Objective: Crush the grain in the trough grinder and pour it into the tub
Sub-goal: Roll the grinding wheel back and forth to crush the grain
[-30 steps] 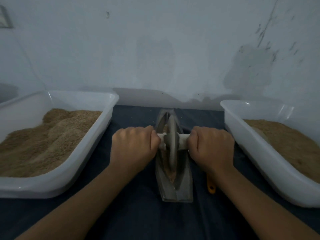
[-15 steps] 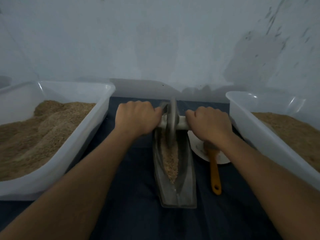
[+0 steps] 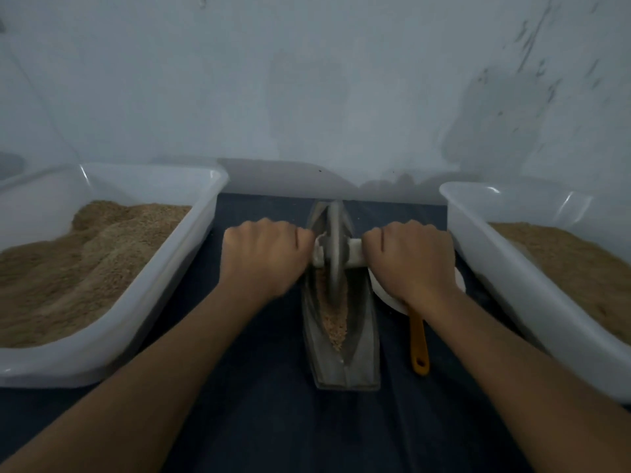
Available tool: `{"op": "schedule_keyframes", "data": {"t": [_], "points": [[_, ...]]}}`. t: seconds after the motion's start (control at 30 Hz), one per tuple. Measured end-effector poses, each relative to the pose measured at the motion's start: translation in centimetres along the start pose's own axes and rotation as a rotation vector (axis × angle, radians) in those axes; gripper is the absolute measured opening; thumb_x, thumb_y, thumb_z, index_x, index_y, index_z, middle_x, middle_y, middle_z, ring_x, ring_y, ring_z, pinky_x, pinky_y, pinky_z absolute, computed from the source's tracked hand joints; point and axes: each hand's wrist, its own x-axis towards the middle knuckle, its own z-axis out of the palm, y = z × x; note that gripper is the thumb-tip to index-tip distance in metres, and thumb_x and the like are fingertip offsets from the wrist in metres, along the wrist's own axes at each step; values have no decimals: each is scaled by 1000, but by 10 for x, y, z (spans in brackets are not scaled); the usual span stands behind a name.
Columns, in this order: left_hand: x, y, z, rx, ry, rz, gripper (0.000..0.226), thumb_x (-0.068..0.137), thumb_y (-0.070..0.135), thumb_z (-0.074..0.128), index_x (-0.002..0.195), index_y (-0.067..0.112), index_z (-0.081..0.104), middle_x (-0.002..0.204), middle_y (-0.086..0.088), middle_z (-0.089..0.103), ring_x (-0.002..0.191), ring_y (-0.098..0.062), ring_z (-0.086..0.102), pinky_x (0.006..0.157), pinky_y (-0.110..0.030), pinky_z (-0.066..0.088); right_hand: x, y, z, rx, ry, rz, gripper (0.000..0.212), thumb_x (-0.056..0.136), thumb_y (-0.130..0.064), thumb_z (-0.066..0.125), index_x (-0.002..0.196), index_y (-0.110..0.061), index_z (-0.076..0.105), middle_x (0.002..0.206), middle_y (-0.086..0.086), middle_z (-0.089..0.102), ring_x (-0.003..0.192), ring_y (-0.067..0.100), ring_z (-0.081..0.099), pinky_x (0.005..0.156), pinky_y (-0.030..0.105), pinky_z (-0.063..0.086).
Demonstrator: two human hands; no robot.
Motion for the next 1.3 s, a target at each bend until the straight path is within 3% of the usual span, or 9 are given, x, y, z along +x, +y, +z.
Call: {"op": "schedule_keyframes", "data": {"t": [0.1,0.3,0.5,0.63,0.73,0.83,0.97,1.07,1.3], "points": [[-24,4,-11,-131,148,-77,29,97,19,48,69,21,39,57,5,36,47,-17,31,50,-28,20,-26,-2,-13,54,120,-83,47,97,-33,32,52,-22,41,46,-7,37,39,16,32,44,28,19],[-43,12,-23,-280,324,-87,28,108,34,30,81,29,34,74,8,36,66,-17,30,67,-38,23,-56,1,-19,184,260,-117,36,100,-27,35,65,-24,38,58,-9,35,50,11,30,50,33,22],[-21,4,-8,-299,221,-132,33,101,33,22,70,29,34,60,10,38,51,-11,28,56,-34,19,-22,0,-19,56,0,-92,50,97,-40,18,55,-26,40,47,-8,38,41,10,34,46,29,20],[12,-9,11,-135,-15,1,21,101,27,27,87,19,42,81,3,50,65,-20,43,55,-32,30,19,4,-3,-100,-121,-186,48,89,-39,6,62,-18,41,56,-5,40,49,13,34,48,29,17],[44,-9,16,-174,-133,-88,19,104,27,32,92,21,45,104,-2,62,83,-28,53,62,-35,32,43,14,12,-313,-223,-383,16,93,-21,38,81,-16,30,73,1,45,62,20,42,47,30,27],[61,-10,18,-217,-159,-150,21,105,26,31,88,24,44,111,-2,64,100,-32,60,69,-37,34,53,13,14,-335,-279,-382,27,90,-12,60,85,-17,34,84,8,59,68,26,49,51,31,35],[41,-5,14,-83,-38,-56,17,104,21,38,87,22,42,91,2,57,73,-22,48,56,-32,28,36,6,7,-301,-231,-307,19,93,-16,46,77,-16,36,70,0,46,62,19,42,49,30,26],[4,-2,2,-173,93,-53,25,104,25,41,79,24,40,68,7,43,55,-19,41,49,-29,25,6,-4,-10,-112,-136,-151,41,94,-34,13,62,-23,36,56,-6,41,49,15,40,47,29,31],[-62,1,-39,-381,162,13,22,100,33,31,79,33,39,66,14,42,51,-11,41,50,-28,27,-40,-5,-45,61,40,-192,42,99,-35,32,61,-25,48,52,-11,37,44,11,35,45,32,38]]}}
